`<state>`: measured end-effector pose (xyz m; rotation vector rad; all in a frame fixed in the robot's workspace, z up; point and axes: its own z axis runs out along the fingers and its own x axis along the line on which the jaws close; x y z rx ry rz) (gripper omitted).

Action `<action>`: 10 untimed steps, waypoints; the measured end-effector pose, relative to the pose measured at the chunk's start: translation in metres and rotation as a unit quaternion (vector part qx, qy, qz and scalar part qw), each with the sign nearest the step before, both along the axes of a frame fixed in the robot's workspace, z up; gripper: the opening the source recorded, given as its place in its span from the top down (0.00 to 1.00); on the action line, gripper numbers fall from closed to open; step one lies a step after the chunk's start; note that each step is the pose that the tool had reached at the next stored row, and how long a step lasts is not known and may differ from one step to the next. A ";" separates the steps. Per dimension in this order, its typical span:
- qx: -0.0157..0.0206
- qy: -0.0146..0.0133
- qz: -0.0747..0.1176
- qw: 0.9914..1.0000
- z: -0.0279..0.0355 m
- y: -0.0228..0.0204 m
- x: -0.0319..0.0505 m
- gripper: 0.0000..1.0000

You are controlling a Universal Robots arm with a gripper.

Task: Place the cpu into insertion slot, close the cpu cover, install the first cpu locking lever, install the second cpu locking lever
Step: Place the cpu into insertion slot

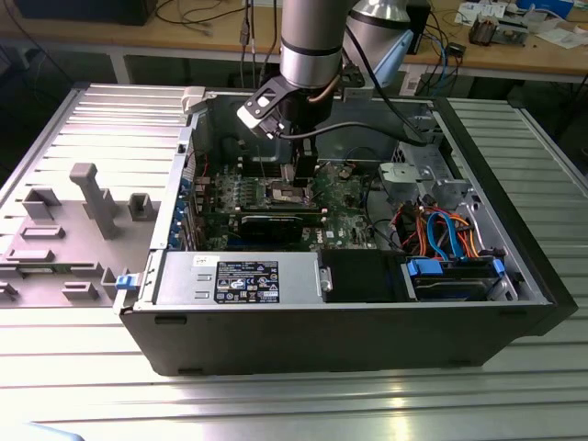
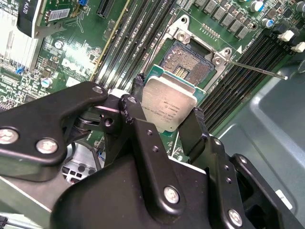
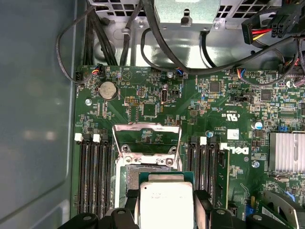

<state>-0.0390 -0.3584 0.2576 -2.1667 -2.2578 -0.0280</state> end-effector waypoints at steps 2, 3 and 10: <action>0.000 0.000 0.000 1.000 0.0000 0.0000 0.0000 0.45; 0.000 0.000 0.000 1.000 0.0000 0.0000 0.0000 0.45; -0.001 0.000 -0.004 1.000 -0.0039 0.0012 0.0000 0.45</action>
